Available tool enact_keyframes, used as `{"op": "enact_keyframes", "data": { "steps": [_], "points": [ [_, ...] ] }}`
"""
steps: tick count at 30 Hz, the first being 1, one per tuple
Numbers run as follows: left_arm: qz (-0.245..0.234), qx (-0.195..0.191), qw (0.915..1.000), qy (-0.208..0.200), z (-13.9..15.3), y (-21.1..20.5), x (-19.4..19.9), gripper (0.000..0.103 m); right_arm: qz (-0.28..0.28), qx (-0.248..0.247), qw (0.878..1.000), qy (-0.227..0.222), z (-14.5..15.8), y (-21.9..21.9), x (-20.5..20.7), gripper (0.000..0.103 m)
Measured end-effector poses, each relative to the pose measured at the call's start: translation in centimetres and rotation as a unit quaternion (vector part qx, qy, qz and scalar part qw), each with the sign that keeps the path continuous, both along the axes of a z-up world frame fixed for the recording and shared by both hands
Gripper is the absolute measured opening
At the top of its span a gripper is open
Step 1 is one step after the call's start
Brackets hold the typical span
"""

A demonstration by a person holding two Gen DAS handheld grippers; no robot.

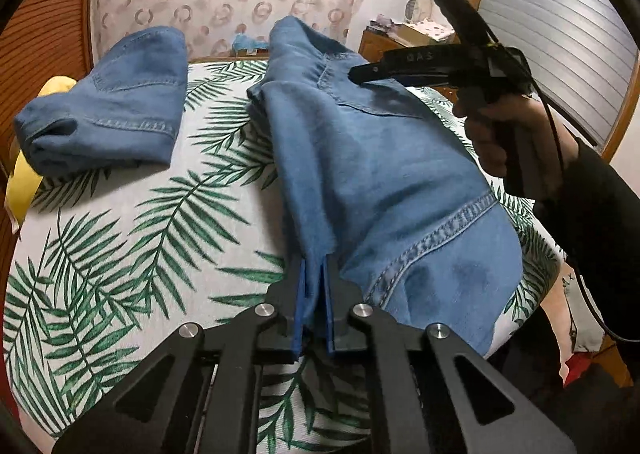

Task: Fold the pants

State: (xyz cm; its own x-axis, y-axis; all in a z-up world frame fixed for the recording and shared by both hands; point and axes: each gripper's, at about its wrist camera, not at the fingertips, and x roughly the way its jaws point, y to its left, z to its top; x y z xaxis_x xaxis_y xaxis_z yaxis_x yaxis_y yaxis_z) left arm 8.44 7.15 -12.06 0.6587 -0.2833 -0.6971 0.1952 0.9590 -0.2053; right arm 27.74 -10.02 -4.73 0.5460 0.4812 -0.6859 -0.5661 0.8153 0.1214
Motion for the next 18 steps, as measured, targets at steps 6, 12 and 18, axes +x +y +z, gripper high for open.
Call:
{"op": "enact_keyframes", "data": {
  "steps": [6, 12, 18],
  "points": [
    [0.013, 0.000, 0.9999, -0.008, 0.9, 0.3, 0.2, 0.010, 0.006, 0.012, 1.000, 0.025, 0.3, -1.1, -0.8, 0.066],
    [0.033, -0.011, 0.9992, -0.021, 2.0, 1.1, 1.7, 0.049, 0.034, -0.010, 0.999, 0.034, 0.4, -1.5, -2.4, 0.074],
    [0.025, -0.014, 0.9996, -0.006, 1.1, 0.9, 4.3, 0.053, 0.041, 0.021, 0.996, 0.074, -1.6, -2.0, -0.8, 0.086]
  ]
}}
